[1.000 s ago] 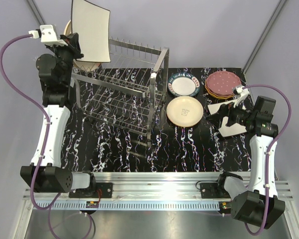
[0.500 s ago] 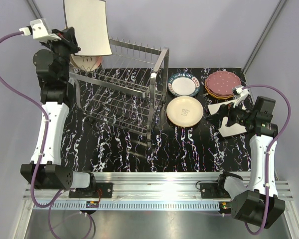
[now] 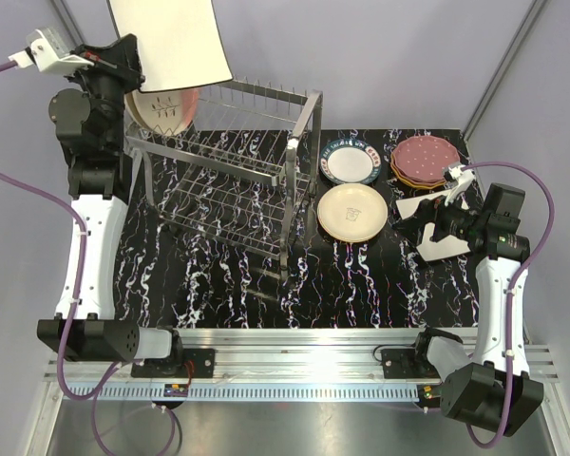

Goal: Unload the plates from the dish rack
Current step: Grab a plate with the left arm, then pass the plate from the left arm to the right

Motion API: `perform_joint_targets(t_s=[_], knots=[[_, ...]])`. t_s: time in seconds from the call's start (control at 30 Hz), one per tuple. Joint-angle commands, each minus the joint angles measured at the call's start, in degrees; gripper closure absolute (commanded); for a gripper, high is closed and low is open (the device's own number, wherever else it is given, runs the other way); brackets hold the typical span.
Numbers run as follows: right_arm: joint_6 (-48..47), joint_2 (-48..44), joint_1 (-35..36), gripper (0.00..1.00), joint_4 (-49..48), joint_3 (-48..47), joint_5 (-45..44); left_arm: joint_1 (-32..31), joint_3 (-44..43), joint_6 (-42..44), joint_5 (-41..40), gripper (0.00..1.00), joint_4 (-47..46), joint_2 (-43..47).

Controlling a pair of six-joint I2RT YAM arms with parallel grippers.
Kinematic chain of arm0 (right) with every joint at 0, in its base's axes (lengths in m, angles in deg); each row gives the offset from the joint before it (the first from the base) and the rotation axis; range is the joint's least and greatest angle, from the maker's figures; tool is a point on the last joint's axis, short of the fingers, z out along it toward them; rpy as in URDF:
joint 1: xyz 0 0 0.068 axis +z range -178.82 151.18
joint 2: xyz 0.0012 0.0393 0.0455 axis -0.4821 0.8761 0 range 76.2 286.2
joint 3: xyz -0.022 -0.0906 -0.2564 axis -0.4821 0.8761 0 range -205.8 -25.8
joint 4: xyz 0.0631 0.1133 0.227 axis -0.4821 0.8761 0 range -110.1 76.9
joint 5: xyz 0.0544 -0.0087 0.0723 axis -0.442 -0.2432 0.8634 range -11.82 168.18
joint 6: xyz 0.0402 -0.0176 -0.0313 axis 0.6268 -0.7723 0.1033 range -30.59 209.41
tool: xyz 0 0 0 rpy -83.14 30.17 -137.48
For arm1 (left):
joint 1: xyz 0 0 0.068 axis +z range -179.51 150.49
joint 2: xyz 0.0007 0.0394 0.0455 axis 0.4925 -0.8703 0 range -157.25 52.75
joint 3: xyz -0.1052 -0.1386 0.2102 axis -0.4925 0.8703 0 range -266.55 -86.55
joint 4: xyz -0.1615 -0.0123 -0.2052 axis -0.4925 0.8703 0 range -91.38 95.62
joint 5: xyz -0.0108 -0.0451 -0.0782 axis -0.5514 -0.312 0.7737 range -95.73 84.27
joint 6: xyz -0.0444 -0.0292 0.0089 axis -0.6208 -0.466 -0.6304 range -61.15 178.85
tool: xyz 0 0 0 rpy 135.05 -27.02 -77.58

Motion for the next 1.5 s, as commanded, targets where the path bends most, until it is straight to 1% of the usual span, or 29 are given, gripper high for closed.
perform_joint_targets(t_s=[0.0,0.03,0.13,0.17,0.3,0.33,0.37,0.4,0.43,0.47,0.5,0.53,0.57,0.6,0.63,0.7,0.73,0.77,0.8,0.83,0.9,1.0,1.07,1.1,1.2,1.4,1.47], knots=[[-1.21,-0.99,0.23,0.0,-1.52,-0.46,1.72,0.12,-4.82,-13.24,3.75,1.0,-11.15,3.71],[-1.12,-1.16,0.23,0.0,-1.52,-0.55,1.89,0.12,-4.12,-17.17,4.74,1.0,-11.05,3.89],[-0.86,-1.69,0.14,0.0,-1.7,-1.25,1.9,0.12,-2.8,-21.6,7.82,1.0,-11.66,4.85],[-0.68,-2.04,0.14,0.0,-1.7,-2.04,1.55,0.12,-1.49,-24.39,8.61,1.0,-12.28,5.2],[0.72,-4.58,0.14,0.0,-3.36,-3.36,-0.47,0.12,0.71,-29.94,12.21,1.0,-14.39,6.43],[3.42,-4.94,0.14,0.0,-4.5,-3.62,-0.91,0.12,1.15,-31.35,13.18,1.0,-14.48,6.35],[5.71,-5.03,0.14,0.0,-5.29,-4.32,-1.61,0.12,1.42,-34.5,14.32,1.0,-14.48,6.17],[8.17,-4.6,0.23,0.0,-6.17,-4.76,-2.23,0.03,1.86,-36.09,16.77,1.0,-15.26,6.0],[11.33,-4.07,0.23,0.0,-6.61,-5.73,-1.28,-0.14,3.17,-37.5,17.75,1.0,-15.62,6.0],[11.79,-2.41,0.14,0.0,-5.92,-8.09,1.08,-0.23,3.79,-40.21,19.59,1.0,-16.06,6.0],[12.41,-1.35,0.14,0.0,-5.22,-9.59,7.89,-0.49,4.58,-41.11,20.47,1.0,-16.76,6.17],[14.68,-0.3,0.14,0.0,-4.34,-11.17,11.53,-1.37,6.32,-42.34,21.09,1.0,-17.11,6.35],[16.26,1.8,0.14,0.0,-4.51,-13.53,15.22,-1.98,7.13,-42.44,22.23,1.0,-17.29,6.52],[18.37,2.61,0.14,0.0,-5.55,-14.43,22.48,-3.47,7.74,-42.44,22.94,1.0,-17.12,6.79],[28.05,3.23,0.23,0.0,-12.44,-14.79,24.73,-4.27,8.79,-42.44,23.64,1.0,-17.12,6.79],[42.75,3.84,0.58,0.0,-25.71,-12.86,26.76,-7.5,10.03,-42.35,24.61,1.0,-17.38,6.96],[52.05,4.02,1.54,0.0,-35.35,-12.51,26.86,-8.74,10.73,-41.48,24.87,1.0,-17.21,6.88],[54.4,4.28,2.15,0.0,-37.53,-13.46,26.77,-9.98,10.82,-40.95,25.14,1.0,-17.12,6.7],[55.29,4.55,3.12,0.0,-37.73,-14.6,25.99,-12.6,11.0,-40.51,25.32,1.0,-16.86,6.44],[55.74,4.9,4.78,0.0,-35.56,-17.4,25.46,-13.84,11.44,-39.29,25.14,1.0,-16.85,6.09],[57.57,5.78,6.64,0.0,-33.78,-19.44,23.36,-17.26,11.7,-38.14,24.53,1.0,-16.42,5.73],[62.14,5.78,8.75,0.0,-36.75,-19.98,20.19,-20.87,11.88,-37.08,24.0,1.0,-16.68,4.86],[66.36,5.34,9.19,0.0,-40.54,-19.01,17.99,-22.37,11.79,-36.29,23.91,1.0,-16.59,4.15],[69.68,5.17,9.63,0.0,-44.03,-18.57,17.2,-23.42,11.7,-35.94,23.74,1.0,-16.24,3.98],[73.75,4.99,11.03,0.0,-47.22,-17.08,15.09,-25.18,11.44,-34.97,23.47,1.0,-15.62,3.27],[75.6,5.95,15.16,0.03,-48.28,-16.02,10.87,-27.56,12.31,-34.35,22.42,1.0,-16.15,2.39],[76.57,6.48,16.22,0.07,-48.98,-15.58,9.81,-27.92,12.41,-33.92,21.72,1.0,-16.32,2.39]])
